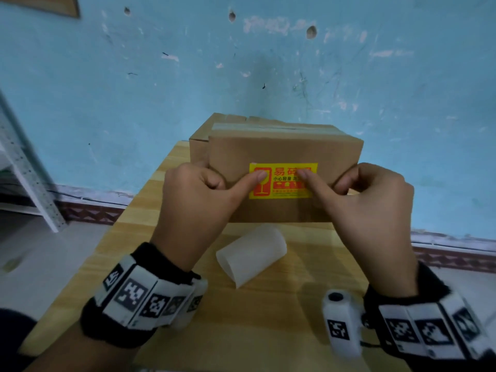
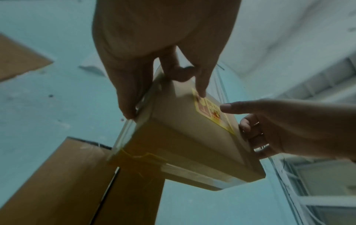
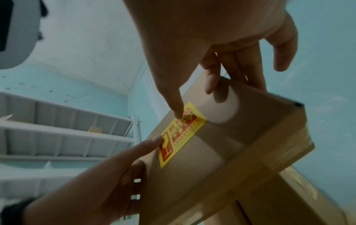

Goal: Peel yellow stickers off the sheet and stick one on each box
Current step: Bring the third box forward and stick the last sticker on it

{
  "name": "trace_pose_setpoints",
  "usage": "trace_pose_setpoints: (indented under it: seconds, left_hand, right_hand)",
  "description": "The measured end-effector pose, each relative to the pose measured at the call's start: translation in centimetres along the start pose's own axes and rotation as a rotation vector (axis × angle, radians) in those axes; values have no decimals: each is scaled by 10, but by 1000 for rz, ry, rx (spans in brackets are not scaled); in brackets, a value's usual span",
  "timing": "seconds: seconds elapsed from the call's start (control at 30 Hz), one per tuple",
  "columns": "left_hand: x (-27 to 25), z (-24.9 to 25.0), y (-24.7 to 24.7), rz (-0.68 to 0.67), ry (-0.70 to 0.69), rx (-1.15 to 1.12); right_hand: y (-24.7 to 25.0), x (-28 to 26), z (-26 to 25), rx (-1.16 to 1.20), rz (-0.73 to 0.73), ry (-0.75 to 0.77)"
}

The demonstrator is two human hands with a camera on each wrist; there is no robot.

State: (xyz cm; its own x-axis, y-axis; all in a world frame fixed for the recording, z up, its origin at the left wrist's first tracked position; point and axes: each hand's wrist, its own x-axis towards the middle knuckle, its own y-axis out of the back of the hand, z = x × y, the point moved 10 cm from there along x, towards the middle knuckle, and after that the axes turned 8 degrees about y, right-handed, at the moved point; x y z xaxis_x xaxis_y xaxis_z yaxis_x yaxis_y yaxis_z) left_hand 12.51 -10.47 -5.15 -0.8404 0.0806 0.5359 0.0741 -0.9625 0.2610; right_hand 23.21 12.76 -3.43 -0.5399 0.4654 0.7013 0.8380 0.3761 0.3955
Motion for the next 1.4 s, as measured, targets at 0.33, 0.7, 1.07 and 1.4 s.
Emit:
trace_pose_setpoints:
  seconds: [0.33,0.7,1.07,1.4]
  left_hand:
    - [-1,-32,-15,-133,257,-104]
    - [-3,-18,-13,-57,161,116]
    - [14,-40,-7,-173,241,-13]
    - [9,-40,4,-31,254,-74]
  right_hand:
    - [10,6,-6,-96,18,146]
    - [-28,-6,4,16,-123,118]
    - [-32,3,34,327,-163,-26]
    - [-39,-5,32,267,-193,11]
